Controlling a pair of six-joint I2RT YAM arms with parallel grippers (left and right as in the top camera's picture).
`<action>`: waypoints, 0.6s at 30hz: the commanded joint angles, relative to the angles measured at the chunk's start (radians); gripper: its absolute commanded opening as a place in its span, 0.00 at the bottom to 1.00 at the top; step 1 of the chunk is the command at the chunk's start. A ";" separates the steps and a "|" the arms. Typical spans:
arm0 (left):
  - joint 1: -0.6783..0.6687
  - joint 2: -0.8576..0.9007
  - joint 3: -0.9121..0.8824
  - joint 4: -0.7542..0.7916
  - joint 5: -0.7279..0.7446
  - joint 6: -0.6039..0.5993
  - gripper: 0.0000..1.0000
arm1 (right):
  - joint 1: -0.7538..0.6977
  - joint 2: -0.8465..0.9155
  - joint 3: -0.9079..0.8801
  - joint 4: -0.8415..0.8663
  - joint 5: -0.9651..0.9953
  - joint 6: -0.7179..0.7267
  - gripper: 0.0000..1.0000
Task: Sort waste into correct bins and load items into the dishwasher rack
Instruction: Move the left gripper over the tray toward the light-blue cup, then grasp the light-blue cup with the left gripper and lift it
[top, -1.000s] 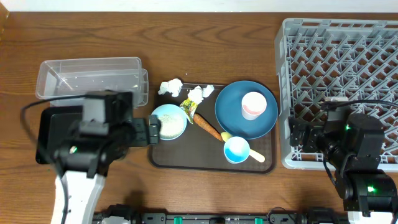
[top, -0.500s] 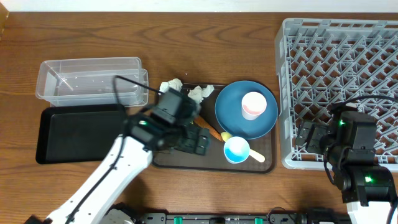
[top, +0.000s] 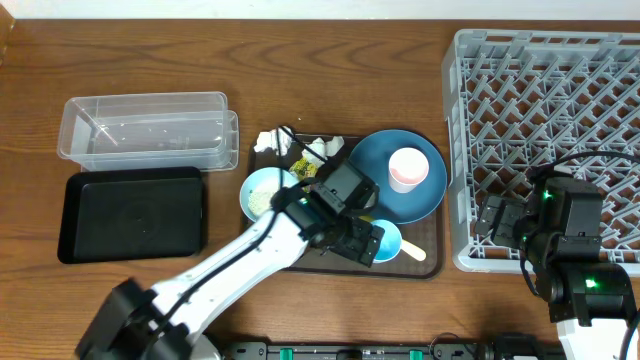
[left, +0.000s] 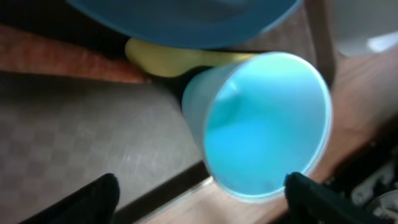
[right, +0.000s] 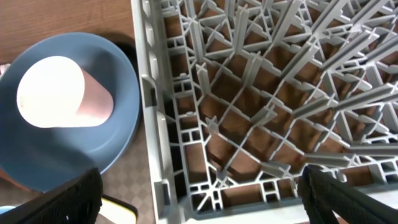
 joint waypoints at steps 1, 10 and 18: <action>-0.001 0.053 0.016 0.022 -0.002 0.001 0.77 | 0.016 0.000 0.021 -0.006 0.010 0.019 0.99; -0.001 0.109 0.016 0.052 -0.002 0.002 0.40 | 0.016 0.000 0.021 -0.011 0.011 0.018 0.99; 0.005 0.109 0.016 0.051 -0.002 0.002 0.06 | 0.016 0.000 0.021 -0.018 0.011 0.018 0.99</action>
